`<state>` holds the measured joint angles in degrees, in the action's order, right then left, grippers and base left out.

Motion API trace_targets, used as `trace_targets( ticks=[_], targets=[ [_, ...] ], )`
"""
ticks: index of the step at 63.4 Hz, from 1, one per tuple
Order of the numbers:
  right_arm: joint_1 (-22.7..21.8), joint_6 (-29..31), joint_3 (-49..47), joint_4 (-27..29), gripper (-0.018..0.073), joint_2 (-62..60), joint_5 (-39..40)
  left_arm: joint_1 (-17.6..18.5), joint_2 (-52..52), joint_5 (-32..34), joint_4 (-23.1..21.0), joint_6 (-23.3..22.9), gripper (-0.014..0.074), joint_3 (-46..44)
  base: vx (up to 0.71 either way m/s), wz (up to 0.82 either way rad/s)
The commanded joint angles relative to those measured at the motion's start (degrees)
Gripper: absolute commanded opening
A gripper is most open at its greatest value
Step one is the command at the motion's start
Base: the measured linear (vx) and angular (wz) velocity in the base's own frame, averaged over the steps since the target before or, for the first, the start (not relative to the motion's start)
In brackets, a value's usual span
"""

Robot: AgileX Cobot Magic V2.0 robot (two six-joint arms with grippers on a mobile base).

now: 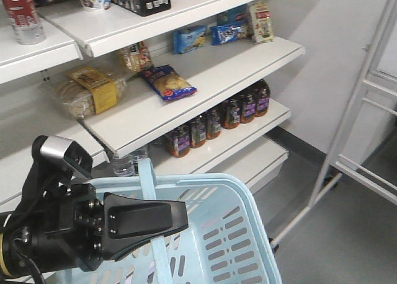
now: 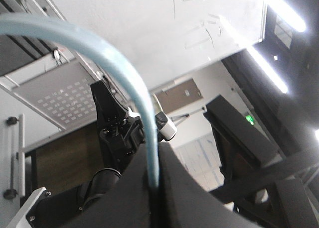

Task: Place coke in basket with both arms
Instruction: 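Turn the base toward the shelf with the red Coca-Cola bottle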

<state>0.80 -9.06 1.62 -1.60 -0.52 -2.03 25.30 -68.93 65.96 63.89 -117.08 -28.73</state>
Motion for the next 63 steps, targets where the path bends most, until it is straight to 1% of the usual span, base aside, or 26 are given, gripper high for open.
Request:
trace_targets(
  ticks=[1,35,63],
  targets=[
    [-0.14,0.66,0.83,-0.16,-0.0005,-1.04,3.97,0.36,1.40,12.98,-4.20,-0.06,-0.0007,-1.12,0.10,0.48],
    [-0.14,0.66,0.83,-0.16,-0.0005,-1.04,3.91,0.36,1.40,12.98,-4.20,-0.06,-0.0007,-1.12,0.10,0.49],
    [-0.14,0.66,0.83,-0.16,-0.0005,-1.04,3.91,0.36,1.40,12.98,-4.20,-0.06,-0.0007,-1.12,0.08,0.37]
  ],
)
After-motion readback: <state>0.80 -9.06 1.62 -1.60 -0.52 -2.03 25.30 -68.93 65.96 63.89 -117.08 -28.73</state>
